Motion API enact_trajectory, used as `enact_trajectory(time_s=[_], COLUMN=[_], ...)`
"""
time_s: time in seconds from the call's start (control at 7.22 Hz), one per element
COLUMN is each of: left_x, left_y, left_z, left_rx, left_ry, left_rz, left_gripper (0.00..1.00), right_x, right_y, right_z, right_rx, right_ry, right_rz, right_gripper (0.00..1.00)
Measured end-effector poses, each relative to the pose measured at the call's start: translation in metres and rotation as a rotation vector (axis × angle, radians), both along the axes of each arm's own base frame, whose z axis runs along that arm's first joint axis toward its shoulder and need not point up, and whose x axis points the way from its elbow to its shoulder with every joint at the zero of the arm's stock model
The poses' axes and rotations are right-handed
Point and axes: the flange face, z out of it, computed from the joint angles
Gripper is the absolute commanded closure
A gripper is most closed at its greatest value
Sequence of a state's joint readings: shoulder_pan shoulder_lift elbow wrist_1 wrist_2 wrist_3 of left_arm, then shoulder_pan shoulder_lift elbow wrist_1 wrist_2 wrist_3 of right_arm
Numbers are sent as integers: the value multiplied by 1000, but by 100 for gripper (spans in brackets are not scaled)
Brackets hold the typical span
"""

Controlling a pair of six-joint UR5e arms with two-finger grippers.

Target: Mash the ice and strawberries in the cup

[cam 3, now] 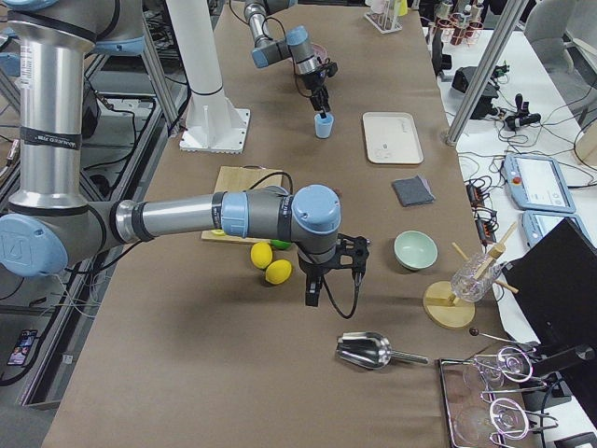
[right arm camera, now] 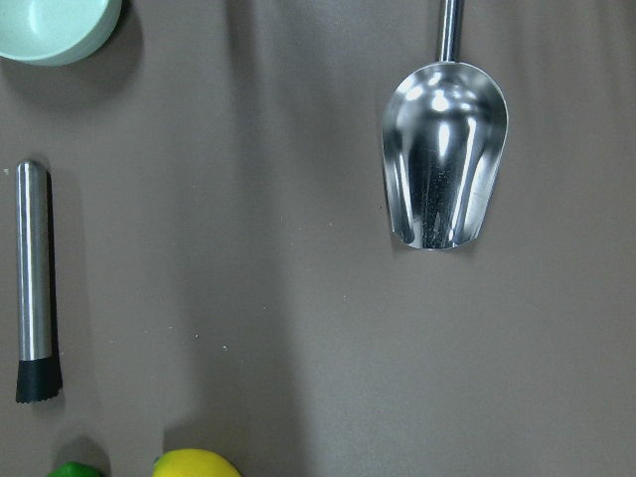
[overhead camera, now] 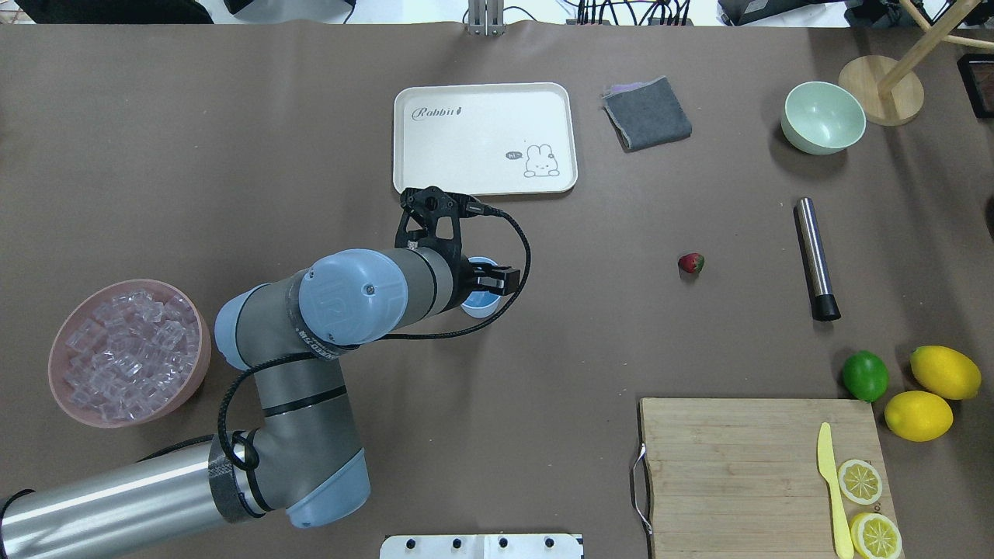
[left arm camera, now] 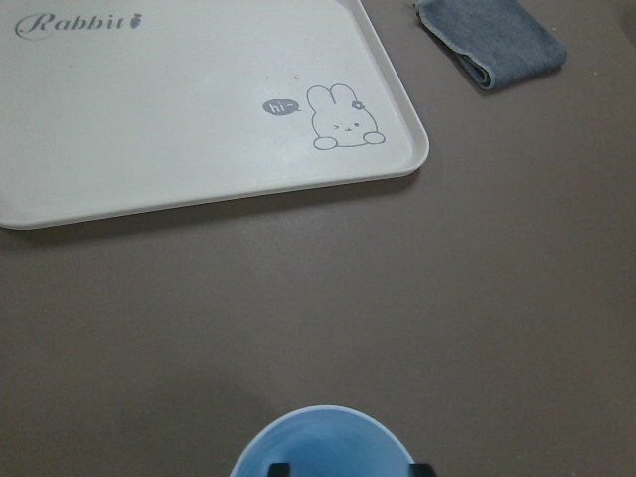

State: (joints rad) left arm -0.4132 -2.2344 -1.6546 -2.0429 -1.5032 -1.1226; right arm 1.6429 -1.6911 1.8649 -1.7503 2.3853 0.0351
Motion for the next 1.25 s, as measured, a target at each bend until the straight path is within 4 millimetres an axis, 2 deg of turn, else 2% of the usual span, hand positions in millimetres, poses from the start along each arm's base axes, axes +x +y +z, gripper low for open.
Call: enact_trajectory(time_s=[0.14, 0.28, 0.42, 0.69, 0.83, 0.97, 1.11, 1.25], left_x=[-4, -19, -50, -139, -186, -232, -270, -294], left_y=[-1, -5, -10, -12, -10, -5, 4, 16], left_z=[-2, -2, 2, 17, 39, 71, 104, 136], left_rx=[0, -10, -22, -14, -22, -20, -8, -14], left_ry=[4, 4, -16, -143, -220, -289, -350, -381], left_rz=[2, 12, 36, 78, 95, 116, 140, 154], left_gripper=[11, 11, 11, 11, 11, 11, 6, 6], right_x=[0, 0, 0, 0, -1, -2, -3, -5], right_y=[0, 0, -1, -3, -4, -6, -7, -8], right_z=[-1, -2, -3, -5, -6, -8, -8, -8], right_rx=[2, 3, 7, 15, 18, 21, 22, 22], right_ry=[0, 0, 0, -5, -9, -10, -12, -15], right_rz=[0, 0, 0, -1, -1, -3, -6, -10], right_gripper=[0, 0, 0, 0, 0, 0, 0, 0])
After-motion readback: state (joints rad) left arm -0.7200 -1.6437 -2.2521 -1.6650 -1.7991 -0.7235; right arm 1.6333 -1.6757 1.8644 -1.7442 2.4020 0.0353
